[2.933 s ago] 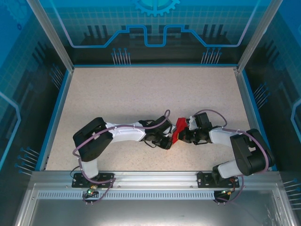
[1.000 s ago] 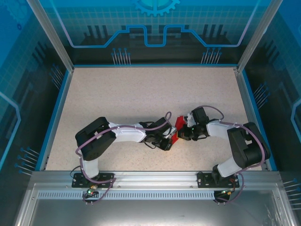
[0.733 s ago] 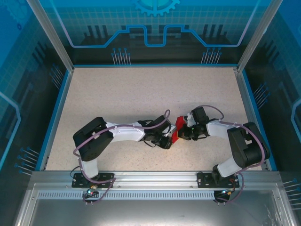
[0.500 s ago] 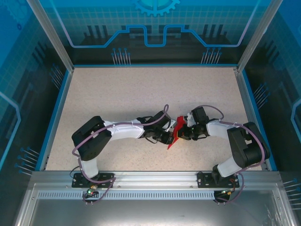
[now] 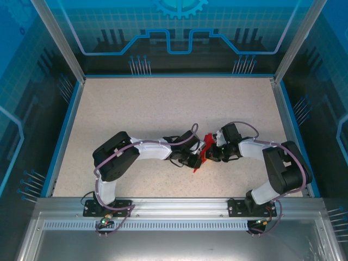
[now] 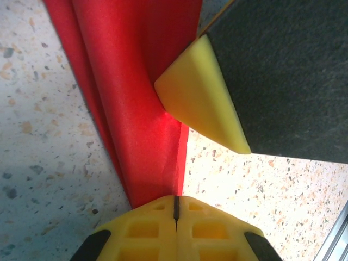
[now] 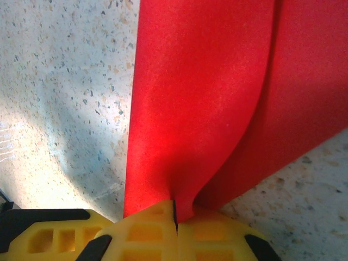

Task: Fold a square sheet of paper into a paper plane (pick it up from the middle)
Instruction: Fold the wing for the fifth time at the center of the table.

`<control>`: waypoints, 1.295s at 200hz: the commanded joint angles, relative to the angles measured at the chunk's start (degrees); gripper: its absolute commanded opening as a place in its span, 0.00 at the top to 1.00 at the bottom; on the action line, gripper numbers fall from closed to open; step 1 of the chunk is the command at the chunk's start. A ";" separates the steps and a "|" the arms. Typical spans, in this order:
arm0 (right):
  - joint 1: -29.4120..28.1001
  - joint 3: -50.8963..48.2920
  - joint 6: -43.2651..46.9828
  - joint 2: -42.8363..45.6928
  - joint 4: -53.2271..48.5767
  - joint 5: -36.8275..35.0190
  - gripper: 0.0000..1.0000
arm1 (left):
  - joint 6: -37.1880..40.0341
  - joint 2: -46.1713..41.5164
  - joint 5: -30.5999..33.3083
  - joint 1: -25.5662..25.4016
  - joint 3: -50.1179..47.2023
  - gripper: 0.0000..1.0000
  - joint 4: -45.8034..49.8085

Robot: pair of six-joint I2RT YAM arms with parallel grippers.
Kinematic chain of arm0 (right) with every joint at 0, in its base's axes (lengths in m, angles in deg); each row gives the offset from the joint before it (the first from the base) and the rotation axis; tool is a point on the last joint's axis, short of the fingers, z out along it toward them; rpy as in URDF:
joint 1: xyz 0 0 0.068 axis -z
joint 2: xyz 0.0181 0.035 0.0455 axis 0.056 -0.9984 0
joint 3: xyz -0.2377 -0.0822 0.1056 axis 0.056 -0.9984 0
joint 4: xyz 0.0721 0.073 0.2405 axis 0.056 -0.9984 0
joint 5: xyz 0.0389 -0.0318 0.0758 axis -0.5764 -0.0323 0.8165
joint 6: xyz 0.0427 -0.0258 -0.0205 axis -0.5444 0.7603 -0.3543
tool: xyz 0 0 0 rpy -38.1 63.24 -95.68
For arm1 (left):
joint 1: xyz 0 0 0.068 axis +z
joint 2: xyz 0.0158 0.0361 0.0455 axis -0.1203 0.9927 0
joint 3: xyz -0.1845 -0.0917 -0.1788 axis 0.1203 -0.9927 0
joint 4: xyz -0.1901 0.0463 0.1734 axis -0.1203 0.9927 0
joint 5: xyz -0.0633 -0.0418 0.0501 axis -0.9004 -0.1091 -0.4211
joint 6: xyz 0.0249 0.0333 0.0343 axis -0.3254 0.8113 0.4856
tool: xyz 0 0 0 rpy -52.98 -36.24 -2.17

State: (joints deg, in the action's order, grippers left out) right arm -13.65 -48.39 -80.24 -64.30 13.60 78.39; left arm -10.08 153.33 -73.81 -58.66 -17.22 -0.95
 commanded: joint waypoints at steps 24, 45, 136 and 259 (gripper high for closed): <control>0.15 0.15 0.05 2.10 -2.82 -3.18 0.94 | 2.25 2.24 2.73 0.07 -0.96 1.00 3.33; 0.83 0.80 0.46 5.71 -5.32 -3.44 0.90 | 2.63 2.51 2.98 0.24 -1.63 1.00 3.51; 2.98 3.69 -2.73 17.15 -9.23 2.76 0.87 | 3.02 2.24 2.74 0.51 -3.72 1.00 0.78; 2.51 3.50 -6.39 1.18 7.09 7.31 0.94 | 2.55 0.84 1.05 0.94 -6.21 1.00 -2.98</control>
State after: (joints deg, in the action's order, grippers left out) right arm -11.12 -45.03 -85.44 -58.75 14.34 82.78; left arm -9.65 152.83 -75.32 -57.70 -20.69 -6.83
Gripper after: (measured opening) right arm 0.060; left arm 0.046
